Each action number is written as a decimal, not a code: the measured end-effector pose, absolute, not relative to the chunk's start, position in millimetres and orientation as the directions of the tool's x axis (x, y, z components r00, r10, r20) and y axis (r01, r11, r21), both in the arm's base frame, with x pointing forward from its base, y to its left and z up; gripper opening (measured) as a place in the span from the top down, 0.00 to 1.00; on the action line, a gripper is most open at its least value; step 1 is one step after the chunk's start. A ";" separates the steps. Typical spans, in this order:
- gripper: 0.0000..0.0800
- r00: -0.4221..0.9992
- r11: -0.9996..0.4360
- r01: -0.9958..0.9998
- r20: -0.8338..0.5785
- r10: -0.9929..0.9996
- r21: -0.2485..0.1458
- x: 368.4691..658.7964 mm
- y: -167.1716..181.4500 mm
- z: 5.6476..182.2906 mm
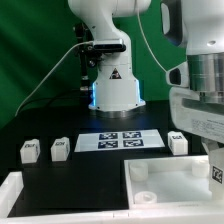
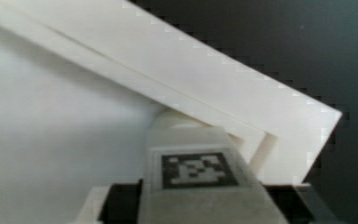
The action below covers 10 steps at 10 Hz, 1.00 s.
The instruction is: Assemble one leg
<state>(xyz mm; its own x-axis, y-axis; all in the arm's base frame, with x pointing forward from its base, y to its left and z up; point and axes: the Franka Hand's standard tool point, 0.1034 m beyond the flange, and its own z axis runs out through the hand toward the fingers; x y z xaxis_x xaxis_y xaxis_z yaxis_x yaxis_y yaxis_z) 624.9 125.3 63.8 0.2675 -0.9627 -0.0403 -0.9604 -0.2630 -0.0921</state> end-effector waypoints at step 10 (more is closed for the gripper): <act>0.26 -0.273 0.288 -0.949 -0.125 -0.954 -0.125 625.9 128.6 63.6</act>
Offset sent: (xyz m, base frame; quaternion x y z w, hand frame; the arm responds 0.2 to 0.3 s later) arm -0.0048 -0.0001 -0.0050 0.0232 -0.0021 0.3418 0.9395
